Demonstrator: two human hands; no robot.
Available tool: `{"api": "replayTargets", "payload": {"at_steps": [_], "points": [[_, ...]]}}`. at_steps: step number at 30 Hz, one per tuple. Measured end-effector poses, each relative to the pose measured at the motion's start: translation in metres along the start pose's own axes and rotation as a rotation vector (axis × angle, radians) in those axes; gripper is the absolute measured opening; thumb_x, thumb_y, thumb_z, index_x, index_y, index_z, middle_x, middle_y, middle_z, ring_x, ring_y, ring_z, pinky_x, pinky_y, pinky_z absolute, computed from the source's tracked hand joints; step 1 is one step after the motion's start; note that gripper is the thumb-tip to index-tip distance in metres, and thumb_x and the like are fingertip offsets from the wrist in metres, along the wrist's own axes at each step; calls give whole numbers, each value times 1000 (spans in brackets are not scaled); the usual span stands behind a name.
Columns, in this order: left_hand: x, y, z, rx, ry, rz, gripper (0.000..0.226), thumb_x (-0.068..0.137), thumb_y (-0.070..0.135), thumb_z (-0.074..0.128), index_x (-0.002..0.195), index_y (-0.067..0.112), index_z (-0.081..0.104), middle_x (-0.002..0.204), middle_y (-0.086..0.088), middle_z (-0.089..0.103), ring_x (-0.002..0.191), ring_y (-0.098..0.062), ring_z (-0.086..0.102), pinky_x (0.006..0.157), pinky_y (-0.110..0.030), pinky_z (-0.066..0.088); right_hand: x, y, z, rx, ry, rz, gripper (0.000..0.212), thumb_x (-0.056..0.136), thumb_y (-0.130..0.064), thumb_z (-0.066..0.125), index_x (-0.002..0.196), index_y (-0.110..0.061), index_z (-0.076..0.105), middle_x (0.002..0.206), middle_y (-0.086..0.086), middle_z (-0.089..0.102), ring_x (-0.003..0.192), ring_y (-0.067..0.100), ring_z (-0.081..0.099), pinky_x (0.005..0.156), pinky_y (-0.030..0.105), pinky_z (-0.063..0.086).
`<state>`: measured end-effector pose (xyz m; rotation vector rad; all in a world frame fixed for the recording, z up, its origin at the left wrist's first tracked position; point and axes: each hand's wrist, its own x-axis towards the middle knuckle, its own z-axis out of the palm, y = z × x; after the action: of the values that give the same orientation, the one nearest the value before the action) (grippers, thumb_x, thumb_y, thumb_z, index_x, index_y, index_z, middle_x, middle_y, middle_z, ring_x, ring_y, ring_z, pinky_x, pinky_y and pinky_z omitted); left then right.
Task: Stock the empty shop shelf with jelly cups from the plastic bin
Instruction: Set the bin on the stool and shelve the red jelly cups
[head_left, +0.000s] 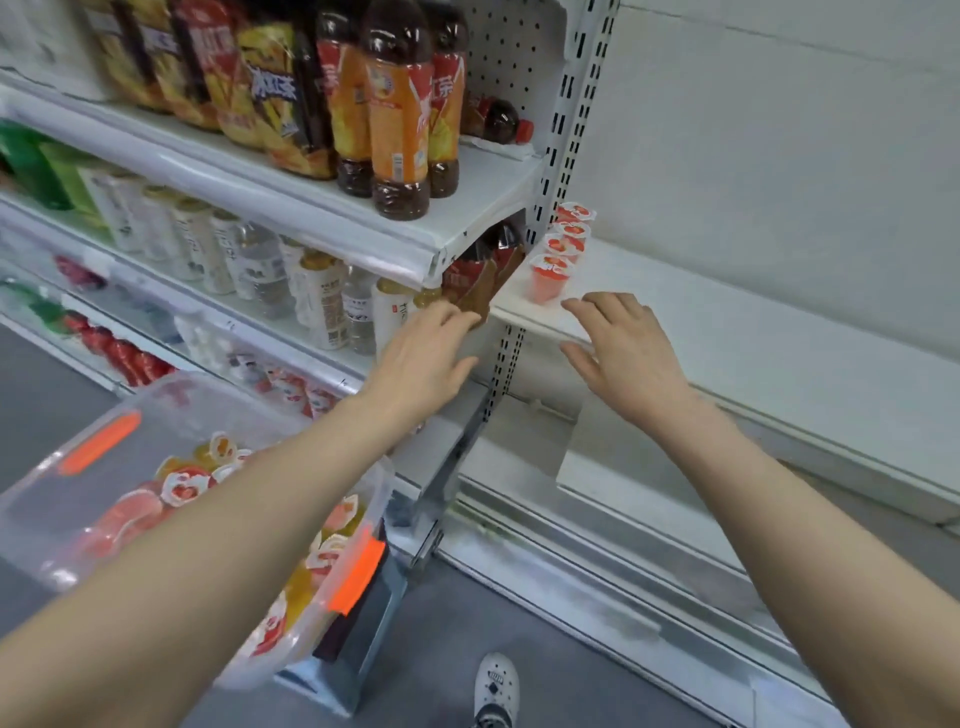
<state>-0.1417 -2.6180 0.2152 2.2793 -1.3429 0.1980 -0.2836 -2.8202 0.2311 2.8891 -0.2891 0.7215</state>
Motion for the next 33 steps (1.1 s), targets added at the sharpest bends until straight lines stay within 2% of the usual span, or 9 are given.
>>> {"api": "replayTargets", "payload": {"at_steps": [4, 7, 11, 14, 18, 20, 23, 28, 33], "points": [[-64, -40, -14, 24, -2, -61, 47, 89, 22, 64, 134, 12, 55, 123, -10, 56, 113, -28, 53, 92, -38, 43, -32, -61, 11, 48, -40, -27, 43, 85, -24, 69, 124, -7, 59, 115, 14, 62, 102, 37, 56, 83, 45, 47], [-117, -79, -20, 28, -9, -176, 44, 88, 20, 65, 131, 12, 58, 120, -12, 58, 111, -31, 54, 93, -41, 43, -51, -108, 29, 123, -105, -55, 42, 88, -28, 63, 125, -8, 57, 118, 13, 60, 103, 37, 56, 85, 48, 48], [-190, -126, -24, 68, -15, -355, 40, 87, 20, 66, 126, 13, 62, 116, -13, 61, 109, -33, 57, 91, -43, 45, -67, -170, 58, 218, -164, -128, 44, 91, -37, 53, 123, -9, 60, 115, 11, 62, 103, 34, 57, 83, 44, 50], [-235, -155, -20, 86, -65, -495, 37, 87, 20, 67, 123, 11, 64, 117, -13, 62, 109, -34, 57, 90, -45, 47, -69, -209, 81, 293, -232, -212, 42, 87, -31, 67, 121, -8, 63, 113, 11, 64, 101, 33, 60, 84, 42, 51], [-270, -177, -12, 74, -86, -612, 34, 86, 19, 69, 119, 10, 67, 113, -15, 65, 103, -36, 60, 89, -44, 47, -59, -248, 112, 370, -380, -324, 42, 86, -36, 56, 118, -10, 65, 107, 10, 66, 98, 35, 61, 81, 44, 53], [-276, -184, -8, 70, -76, -638, 32, 86, 17, 70, 116, 9, 69, 112, -15, 65, 102, -36, 60, 88, -43, 47, -49, -263, 130, 388, -476, -356, 38, 85, -30, 64, 118, -11, 65, 109, 9, 66, 100, 36, 61, 84, 43, 51], [-280, -197, 3, 82, -80, -655, 30, 86, 18, 69, 115, 10, 69, 112, -15, 65, 101, -37, 60, 86, -44, 49, -31, -282, 162, 367, -637, -467, 33, 88, -25, 62, 119, -14, 63, 119, 6, 63, 108, 32, 58, 94, 43, 46], [-284, -204, 16, 144, -72, -696, 25, 90, 23, 65, 114, 18, 70, 113, -7, 67, 104, -33, 60, 86, -44, 52, -11, -316, 207, 288, -803, -634, 37, 88, -13, 55, 124, -18, 62, 123, 1, 61, 111, 28, 51, 94, 40, 43], [-284, -209, 21, 159, -78, -739, 27, 90, 24, 63, 116, 19, 69, 115, -4, 67, 106, -31, 59, 89, -42, 49, -5, -335, 226, 90, -817, -799, 35, 97, -14, 41, 128, -19, 56, 126, -3, 58, 115, 26, 44, 91, 36, 36]]}}
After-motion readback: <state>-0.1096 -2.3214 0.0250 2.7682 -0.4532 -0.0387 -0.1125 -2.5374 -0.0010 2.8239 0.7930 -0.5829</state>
